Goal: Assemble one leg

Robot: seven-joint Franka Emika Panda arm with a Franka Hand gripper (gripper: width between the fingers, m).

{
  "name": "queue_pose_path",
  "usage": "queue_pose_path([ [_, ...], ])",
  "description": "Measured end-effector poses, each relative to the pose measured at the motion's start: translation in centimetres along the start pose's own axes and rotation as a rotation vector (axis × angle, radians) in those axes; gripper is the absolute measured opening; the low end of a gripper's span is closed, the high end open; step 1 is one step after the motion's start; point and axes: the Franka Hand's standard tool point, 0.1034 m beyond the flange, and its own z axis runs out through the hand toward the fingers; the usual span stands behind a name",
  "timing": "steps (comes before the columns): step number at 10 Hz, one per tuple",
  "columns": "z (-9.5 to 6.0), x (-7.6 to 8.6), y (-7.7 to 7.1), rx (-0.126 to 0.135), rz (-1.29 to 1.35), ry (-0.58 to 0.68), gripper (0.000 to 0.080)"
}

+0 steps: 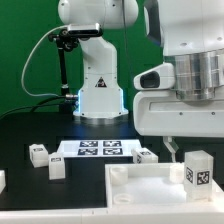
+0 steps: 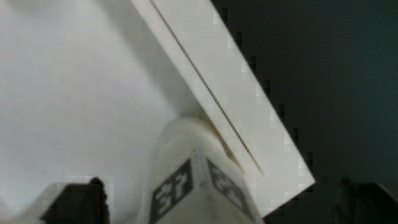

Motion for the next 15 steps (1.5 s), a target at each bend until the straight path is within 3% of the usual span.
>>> queue_pose_path([
  [2, 0.0, 1.1, 1.0, -0.026, -0.337, 0.011, 0.0649],
  [3, 0.1, 2.2, 1.1, -0.053, -0.598, 0.021, 0.0649],
  [4, 0.5, 2.4, 0.7, -0.059, -0.743, 0.019, 0.0649],
  [5, 0.5, 2.3, 0.6, -0.052, -0.639, 0.021, 0.0649],
  [6, 0.5, 2.4, 0.7, -0.056, -0.649, 0.022, 0.0556],
  [7, 0.5, 2.4, 0.7, -0.055, -0.634, 0.022, 0.0556],
  [8, 0.6, 2.4, 0.7, -0.053, -0.537, 0.024, 0.0356],
  [9, 0.6, 2.4, 0.7, -0.053, -0.501, 0.025, 0.0285],
  [12, 0.7, 2.1, 0.5, -0.058, -0.117, 0.038, 0.0285],
  [15, 0.8, 1.9, 0.8, -0.040, 0.511, 0.029, 0.0285],
])
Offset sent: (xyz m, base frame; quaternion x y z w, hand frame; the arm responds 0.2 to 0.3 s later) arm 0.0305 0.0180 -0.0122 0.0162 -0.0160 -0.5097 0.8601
